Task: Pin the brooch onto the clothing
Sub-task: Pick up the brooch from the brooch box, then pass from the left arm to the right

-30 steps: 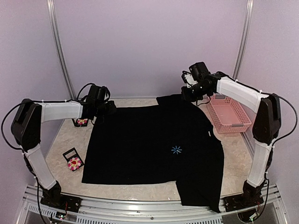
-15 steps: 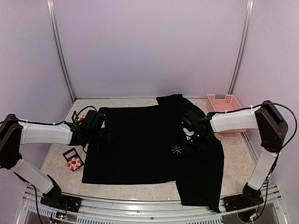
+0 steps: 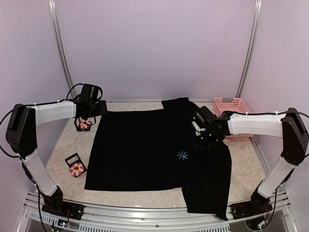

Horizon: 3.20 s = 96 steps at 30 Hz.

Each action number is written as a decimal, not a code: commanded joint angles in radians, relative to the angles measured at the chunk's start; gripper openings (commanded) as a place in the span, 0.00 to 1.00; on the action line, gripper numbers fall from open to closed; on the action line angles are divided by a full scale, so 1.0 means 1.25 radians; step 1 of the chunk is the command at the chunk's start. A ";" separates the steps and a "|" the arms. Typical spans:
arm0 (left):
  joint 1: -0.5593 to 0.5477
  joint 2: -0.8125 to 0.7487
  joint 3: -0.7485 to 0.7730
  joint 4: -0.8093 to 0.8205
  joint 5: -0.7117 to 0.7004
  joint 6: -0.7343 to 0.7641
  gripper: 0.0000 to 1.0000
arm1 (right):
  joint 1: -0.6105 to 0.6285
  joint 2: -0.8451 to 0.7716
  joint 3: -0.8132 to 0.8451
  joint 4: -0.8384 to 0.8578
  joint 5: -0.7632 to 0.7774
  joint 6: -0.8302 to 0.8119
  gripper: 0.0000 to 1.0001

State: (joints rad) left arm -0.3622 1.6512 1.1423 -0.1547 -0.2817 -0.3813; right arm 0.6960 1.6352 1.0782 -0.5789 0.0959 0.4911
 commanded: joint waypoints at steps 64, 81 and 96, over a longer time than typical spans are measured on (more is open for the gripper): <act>0.111 0.237 0.241 -0.141 -0.119 0.163 0.00 | 0.017 0.056 0.047 -0.005 -0.014 -0.063 0.33; -0.237 -0.063 0.196 -0.059 0.287 0.382 0.00 | 0.017 -0.280 0.009 0.177 -0.302 -0.269 0.39; -0.482 -0.236 0.190 -0.040 0.624 0.486 0.00 | 0.088 -0.389 0.018 0.423 -0.620 -0.349 0.61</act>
State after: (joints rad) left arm -0.9478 1.3869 1.3872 -0.2302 0.3862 0.1844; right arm 0.7795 1.1698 1.0931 -0.1146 -0.6258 0.1032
